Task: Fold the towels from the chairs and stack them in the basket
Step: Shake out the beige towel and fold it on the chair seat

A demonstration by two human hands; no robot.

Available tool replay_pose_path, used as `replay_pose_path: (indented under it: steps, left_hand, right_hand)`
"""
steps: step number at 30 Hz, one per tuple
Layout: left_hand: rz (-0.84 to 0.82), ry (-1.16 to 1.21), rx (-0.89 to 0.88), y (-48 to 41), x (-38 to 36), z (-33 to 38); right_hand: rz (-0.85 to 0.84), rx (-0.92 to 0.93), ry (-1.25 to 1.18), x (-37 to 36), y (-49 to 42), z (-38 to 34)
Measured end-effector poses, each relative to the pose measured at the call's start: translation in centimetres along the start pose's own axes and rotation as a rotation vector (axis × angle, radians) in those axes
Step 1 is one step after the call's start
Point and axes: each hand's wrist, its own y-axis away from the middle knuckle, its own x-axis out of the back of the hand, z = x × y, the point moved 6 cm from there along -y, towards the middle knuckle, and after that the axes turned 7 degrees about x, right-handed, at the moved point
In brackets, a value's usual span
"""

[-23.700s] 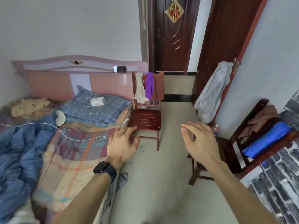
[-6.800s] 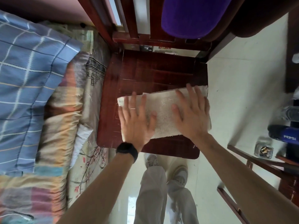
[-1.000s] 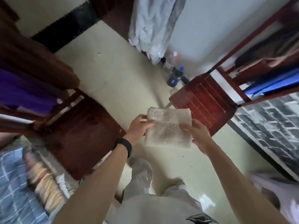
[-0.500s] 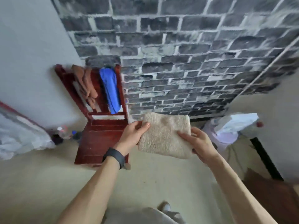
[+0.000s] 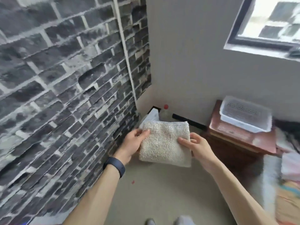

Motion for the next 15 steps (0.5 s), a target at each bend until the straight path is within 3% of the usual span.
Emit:
replay_pose_path:
  steps: [9,15]
  left_hand:
    - [-0.44,-0.184,0.044,-8.7,-23.4,8.1]
    - [-0.621,-0.232,0.138,-14.9,-37.8,11.0]
  right_hand:
    - [0.475,-0.029,-0.153,19.5,-0.9,2.9]
    - [0.619,-0.057,-0.172,32.6,-6.9,5.1]
